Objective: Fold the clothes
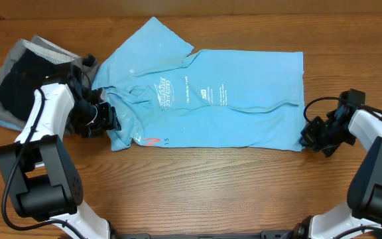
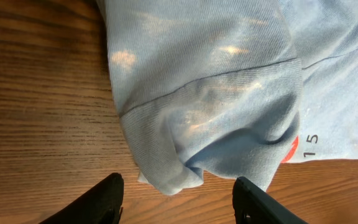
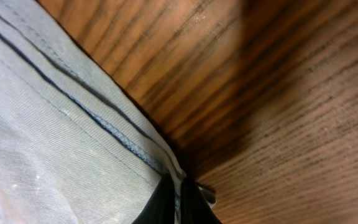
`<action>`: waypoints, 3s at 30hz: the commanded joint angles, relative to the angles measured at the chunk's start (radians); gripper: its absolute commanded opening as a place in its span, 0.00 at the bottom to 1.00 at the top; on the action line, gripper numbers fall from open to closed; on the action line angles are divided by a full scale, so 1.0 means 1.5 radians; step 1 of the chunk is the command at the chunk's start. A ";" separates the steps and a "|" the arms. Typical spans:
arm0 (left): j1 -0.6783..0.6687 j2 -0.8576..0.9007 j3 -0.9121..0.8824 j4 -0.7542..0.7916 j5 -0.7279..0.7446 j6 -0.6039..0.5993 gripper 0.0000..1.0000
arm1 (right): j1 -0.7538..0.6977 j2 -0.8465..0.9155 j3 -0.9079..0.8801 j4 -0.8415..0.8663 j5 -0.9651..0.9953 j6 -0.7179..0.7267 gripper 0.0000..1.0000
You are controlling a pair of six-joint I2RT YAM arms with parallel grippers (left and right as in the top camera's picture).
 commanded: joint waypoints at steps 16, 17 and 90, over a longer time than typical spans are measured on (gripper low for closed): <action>-0.005 0.007 0.005 -0.005 0.028 0.030 0.66 | -0.043 0.032 0.138 -0.074 0.112 0.000 0.04; -0.006 0.007 0.001 -0.004 0.028 0.030 0.67 | -0.043 0.032 0.138 -0.076 0.112 0.001 0.04; -0.046 -0.157 0.142 0.077 0.049 0.048 0.66 | -0.015 -0.210 0.307 -0.120 -0.260 -0.133 0.56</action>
